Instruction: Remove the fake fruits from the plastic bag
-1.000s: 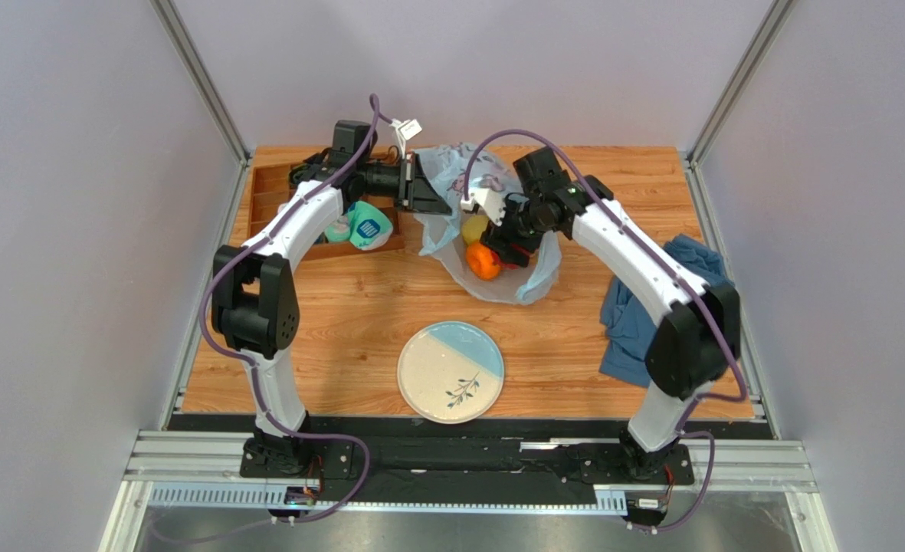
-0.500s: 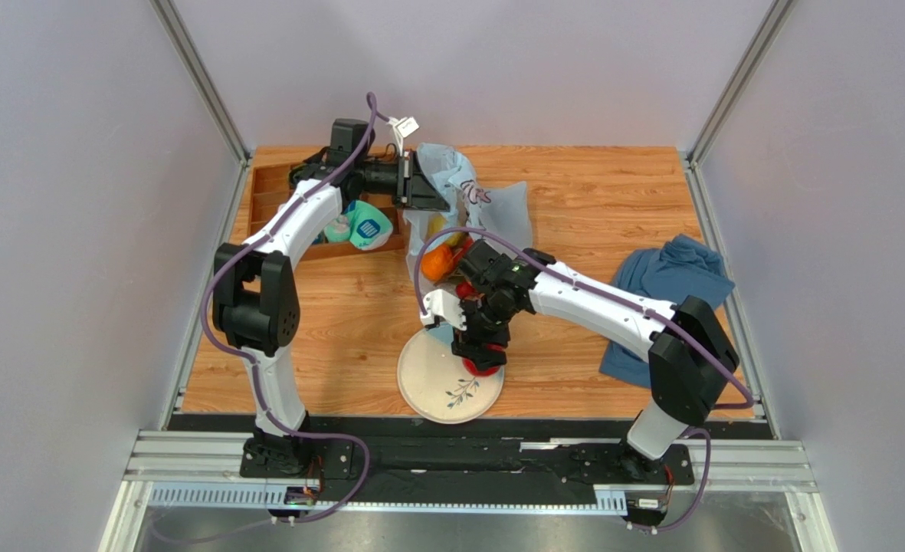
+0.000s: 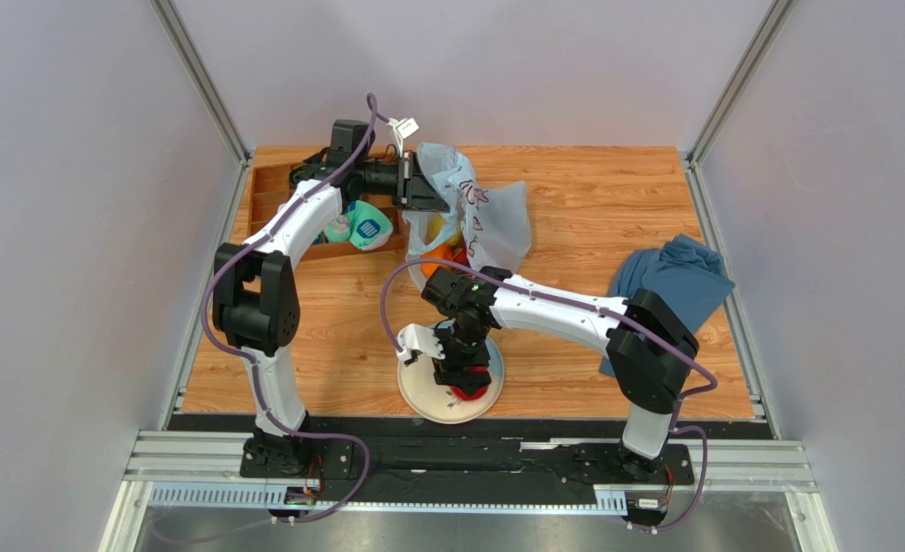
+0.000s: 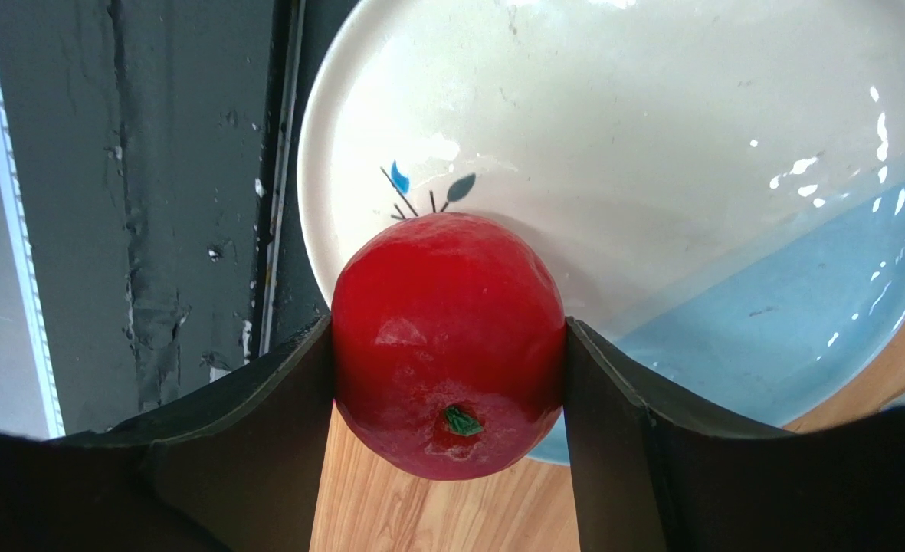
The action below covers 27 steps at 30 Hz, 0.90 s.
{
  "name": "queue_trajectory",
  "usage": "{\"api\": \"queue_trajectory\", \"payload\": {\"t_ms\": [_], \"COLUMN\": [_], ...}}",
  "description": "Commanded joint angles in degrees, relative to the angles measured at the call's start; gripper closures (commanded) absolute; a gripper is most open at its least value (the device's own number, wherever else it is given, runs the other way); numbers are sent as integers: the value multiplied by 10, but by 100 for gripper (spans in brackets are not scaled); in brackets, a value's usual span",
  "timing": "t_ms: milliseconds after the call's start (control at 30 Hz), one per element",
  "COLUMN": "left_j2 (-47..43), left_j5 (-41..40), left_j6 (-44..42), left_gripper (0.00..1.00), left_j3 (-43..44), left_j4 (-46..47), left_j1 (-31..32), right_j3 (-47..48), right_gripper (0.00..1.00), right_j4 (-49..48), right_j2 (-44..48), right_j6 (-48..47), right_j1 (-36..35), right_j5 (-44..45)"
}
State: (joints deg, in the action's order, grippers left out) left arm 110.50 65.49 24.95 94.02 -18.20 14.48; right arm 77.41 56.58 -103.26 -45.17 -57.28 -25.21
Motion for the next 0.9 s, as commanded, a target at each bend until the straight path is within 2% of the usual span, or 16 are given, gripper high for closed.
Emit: {"api": "queue_trajectory", "payload": {"t_ms": [0,67,200,333,433,533,600,667,733,867], "left_j2": [-21,-20,-19,-13,-8,-7,-9,-10,-11,-11], "left_j5": [7,7,10,10,10,11,12,13,16,18], "left_j6": [-8,-8,-16,-21,-17,-17,-17,-14,-10,-1], "left_gripper": [100,100,100,100,100,100,100,100,100,100], "left_j3": [1,5,10,12,11,12,11,11,11,14], "left_j4": [11,10,-5,-9,-4,-3,-3,-3,4,9], "left_j1": [-3,-3,-3,-5,-6,-6,-8,-9,-12,-15], "right_j3": [3,8,74,171,176,156,129,108,103,123], "right_gripper": [37,23,19,16,15,16,19,24,28,35], "right_j4": [24,13,19,44,69,89,37,-42,-83,-113], "right_j2": [14,24,30,15,7,13,28,52,53,25], "right_j6": [-24,-22,-2,24,8,7,31,70,97,149], "right_j1": [8,12,39,85,96,95,98,103,108,172], "right_j5": [29,51,49,2,-7,-25,-19,13,58,76]}}
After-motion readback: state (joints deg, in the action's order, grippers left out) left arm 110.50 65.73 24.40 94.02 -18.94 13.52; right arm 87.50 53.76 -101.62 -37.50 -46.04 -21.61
